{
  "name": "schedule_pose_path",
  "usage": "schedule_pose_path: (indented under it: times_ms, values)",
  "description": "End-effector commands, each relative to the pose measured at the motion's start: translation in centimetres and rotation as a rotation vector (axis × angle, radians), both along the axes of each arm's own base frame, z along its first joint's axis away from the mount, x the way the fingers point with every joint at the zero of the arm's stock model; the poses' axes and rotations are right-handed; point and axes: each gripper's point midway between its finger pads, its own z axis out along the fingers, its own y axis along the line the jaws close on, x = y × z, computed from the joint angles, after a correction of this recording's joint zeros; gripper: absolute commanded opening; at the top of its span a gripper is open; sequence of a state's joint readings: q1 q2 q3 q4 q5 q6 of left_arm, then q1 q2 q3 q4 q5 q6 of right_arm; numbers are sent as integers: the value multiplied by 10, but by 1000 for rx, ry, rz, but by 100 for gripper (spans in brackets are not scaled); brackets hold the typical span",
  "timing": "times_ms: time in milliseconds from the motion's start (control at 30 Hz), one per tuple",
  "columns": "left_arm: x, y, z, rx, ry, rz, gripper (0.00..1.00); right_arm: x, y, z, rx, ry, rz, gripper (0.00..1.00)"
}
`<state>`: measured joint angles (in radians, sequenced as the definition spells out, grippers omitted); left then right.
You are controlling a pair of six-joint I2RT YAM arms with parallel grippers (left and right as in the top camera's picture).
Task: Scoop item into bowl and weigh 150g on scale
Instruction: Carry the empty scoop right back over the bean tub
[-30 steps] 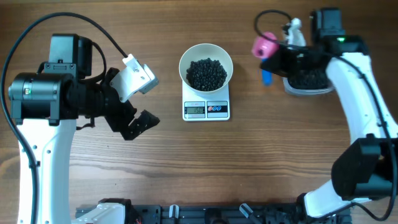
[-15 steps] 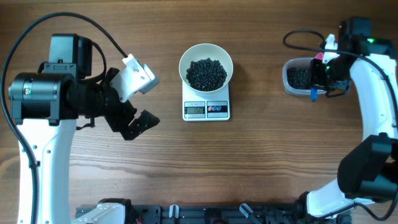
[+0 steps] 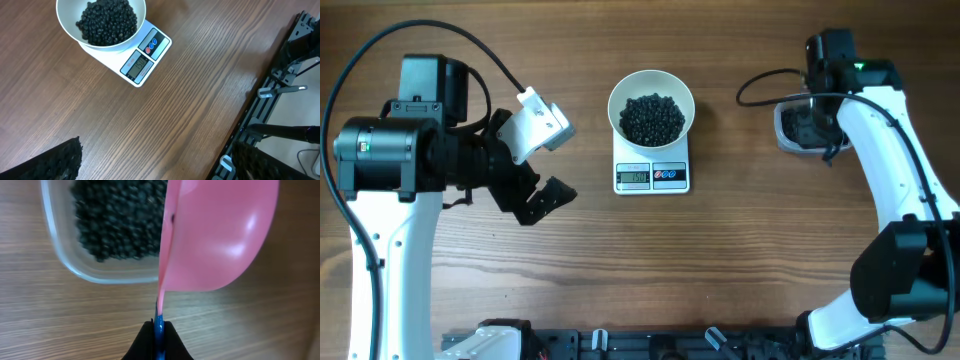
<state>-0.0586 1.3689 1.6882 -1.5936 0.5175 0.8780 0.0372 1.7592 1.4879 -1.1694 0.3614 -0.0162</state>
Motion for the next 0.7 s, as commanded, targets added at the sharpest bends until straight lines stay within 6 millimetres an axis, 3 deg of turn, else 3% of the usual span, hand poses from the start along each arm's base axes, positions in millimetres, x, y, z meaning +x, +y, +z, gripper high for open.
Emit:
schedule_pose_path:
  times_ms: [0, 467, 567, 667]
  values:
    - [0, 2, 5, 4, -26, -3, 100, -3, -11, 12, -93, -14, 8, 4]
    - [0, 2, 5, 4, -26, -3, 100, 4, -12, 30, -104, -82, -24, 4]
    - [0, 2, 5, 4, -26, -3, 100, 8, -3, 43, -37, -137, -42, 4]
    - [0, 2, 5, 4, -26, -3, 100, 7, 15, 68, 146, -212, -79, 4]
